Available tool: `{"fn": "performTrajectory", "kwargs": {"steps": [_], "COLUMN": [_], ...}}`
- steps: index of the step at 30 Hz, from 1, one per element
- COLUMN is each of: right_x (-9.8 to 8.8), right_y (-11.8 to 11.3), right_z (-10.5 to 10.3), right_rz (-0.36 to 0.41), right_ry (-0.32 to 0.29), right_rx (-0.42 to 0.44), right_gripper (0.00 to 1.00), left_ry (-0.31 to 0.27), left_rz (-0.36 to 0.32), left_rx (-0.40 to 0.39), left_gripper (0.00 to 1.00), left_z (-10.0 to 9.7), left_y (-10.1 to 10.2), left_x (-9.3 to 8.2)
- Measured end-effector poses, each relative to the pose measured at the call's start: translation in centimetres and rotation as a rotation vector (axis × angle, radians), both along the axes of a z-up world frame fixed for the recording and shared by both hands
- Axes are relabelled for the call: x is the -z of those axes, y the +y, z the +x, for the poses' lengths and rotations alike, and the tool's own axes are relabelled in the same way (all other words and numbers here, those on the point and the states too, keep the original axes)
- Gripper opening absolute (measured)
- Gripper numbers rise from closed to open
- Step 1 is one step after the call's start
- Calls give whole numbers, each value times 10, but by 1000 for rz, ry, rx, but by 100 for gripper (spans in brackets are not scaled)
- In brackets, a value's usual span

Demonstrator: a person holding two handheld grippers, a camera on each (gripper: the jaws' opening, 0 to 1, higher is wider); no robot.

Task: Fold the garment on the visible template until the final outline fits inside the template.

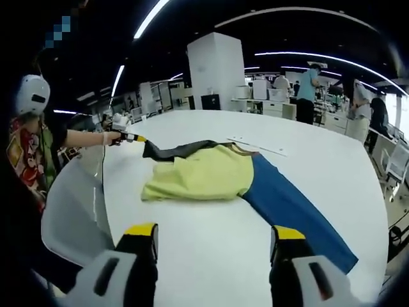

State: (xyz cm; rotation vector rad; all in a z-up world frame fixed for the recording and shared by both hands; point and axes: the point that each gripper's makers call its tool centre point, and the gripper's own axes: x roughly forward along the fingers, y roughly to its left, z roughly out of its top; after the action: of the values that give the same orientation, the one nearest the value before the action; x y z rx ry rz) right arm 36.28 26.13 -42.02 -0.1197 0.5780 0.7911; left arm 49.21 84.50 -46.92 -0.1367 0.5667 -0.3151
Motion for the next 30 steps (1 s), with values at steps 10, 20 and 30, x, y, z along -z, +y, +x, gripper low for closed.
{"fn": "performTrajectory", "kwargs": {"steps": [10,20,30], "right_x": [-4,5,11], "right_y": [6,10,14], "right_z": [-1,-1,-2], "right_rz": [-10,-32,-53], "right_ry": [8,46,85], "right_rx": [-7,-14,-14], "right_gripper": [71,71,70], "left_ry": [-9,13,74], "left_rz": [81,171,252], "left_rx": [-43,-93,-79], "left_gripper": [0,0,0], "left_z": [38,81,115], "left_y": [45,93,110], "left_x": [0,4,23]}}
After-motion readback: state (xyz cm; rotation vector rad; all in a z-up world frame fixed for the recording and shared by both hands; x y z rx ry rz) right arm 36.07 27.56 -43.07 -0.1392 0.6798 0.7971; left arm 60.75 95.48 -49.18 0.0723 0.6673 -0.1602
